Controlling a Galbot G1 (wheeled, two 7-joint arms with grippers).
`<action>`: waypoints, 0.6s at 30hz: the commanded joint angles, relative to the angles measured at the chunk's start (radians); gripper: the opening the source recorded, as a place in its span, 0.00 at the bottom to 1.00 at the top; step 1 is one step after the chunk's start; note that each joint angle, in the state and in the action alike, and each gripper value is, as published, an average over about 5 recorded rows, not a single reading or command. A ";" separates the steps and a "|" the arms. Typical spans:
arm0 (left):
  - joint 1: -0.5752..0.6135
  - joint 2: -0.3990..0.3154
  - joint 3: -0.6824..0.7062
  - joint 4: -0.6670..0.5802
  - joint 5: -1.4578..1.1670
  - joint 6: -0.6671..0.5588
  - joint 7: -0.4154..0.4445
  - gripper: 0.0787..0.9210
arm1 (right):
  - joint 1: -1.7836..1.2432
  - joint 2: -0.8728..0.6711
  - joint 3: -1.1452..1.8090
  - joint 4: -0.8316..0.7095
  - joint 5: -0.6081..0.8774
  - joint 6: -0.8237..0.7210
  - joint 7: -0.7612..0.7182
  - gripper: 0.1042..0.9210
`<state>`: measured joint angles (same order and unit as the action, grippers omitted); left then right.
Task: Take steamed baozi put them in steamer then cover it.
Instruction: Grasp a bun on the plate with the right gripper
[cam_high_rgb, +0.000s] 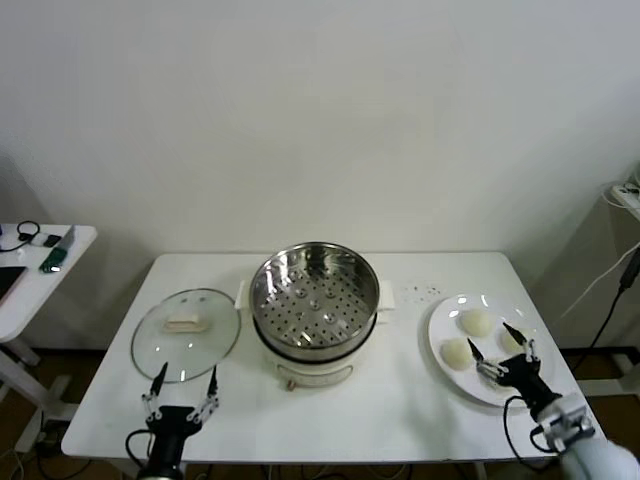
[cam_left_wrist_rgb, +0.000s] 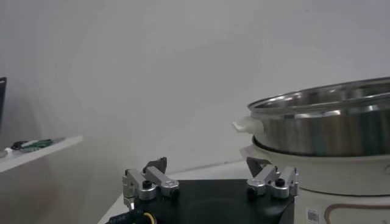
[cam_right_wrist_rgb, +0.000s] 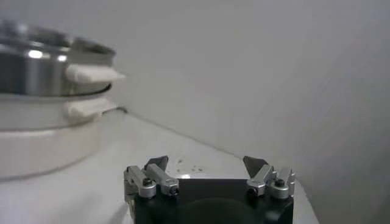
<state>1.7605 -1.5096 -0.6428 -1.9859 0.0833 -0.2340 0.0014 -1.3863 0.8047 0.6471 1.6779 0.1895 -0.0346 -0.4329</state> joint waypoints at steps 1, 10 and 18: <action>0.014 0.021 0.001 -0.013 0.006 0.014 -0.007 0.88 | 0.209 -0.373 -0.106 -0.134 -0.121 -0.119 -0.370 0.88; 0.013 0.031 0.008 -0.009 0.003 0.018 -0.010 0.88 | 0.665 -0.467 -0.492 -0.346 -0.311 -0.005 -0.618 0.88; -0.006 0.047 0.005 0.003 -0.013 0.031 -0.014 0.88 | 1.218 -0.335 -1.041 -0.563 -0.360 0.023 -0.687 0.88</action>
<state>1.7561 -1.4693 -0.6380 -1.9847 0.0722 -0.2073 -0.0115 -0.7105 0.4718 0.1069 1.3415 -0.0697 -0.0356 -0.9539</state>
